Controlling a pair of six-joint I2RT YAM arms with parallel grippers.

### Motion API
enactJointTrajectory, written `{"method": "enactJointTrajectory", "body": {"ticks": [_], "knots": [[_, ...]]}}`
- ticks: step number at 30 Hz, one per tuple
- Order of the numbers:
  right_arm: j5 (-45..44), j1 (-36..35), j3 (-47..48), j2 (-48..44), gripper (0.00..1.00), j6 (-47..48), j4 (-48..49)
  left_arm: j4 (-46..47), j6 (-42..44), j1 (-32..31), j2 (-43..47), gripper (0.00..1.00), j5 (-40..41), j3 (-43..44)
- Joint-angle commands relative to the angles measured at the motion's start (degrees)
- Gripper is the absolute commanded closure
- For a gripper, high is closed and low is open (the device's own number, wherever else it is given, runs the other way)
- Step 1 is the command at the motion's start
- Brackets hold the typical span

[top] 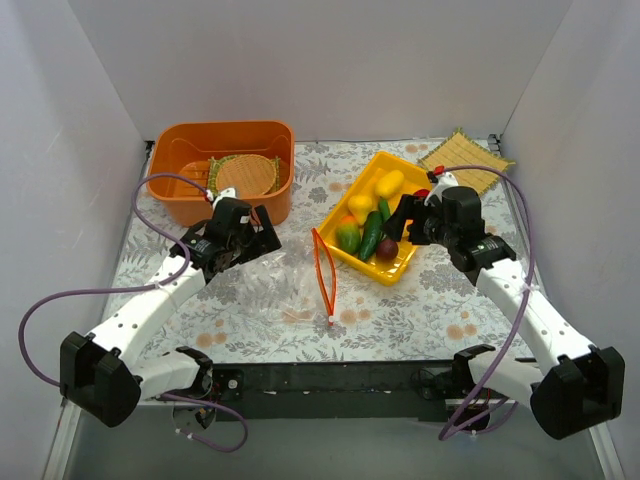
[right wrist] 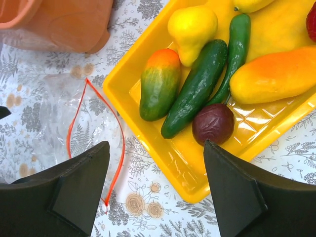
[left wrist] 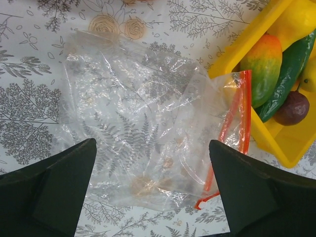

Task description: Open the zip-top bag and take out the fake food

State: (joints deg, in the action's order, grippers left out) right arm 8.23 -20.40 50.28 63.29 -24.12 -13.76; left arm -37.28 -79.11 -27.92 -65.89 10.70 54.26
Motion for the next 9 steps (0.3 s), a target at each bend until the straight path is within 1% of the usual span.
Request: {"method": "enactJointTrajectory", "body": {"ticks": [1, 9], "knots": [[-0.84, -0.25, -1.76, -5.62, 0.16, -0.49, 0.84, 0.71, -1.13, -0.11, 2.94, 0.02, -2.35, -0.03], [-2.60, -0.25, -3.35, -8.71, 0.15, -0.40, 0.05, 5.11, 1.50, -0.11, 6.65, 0.02, -3.49, -2.58]]}}
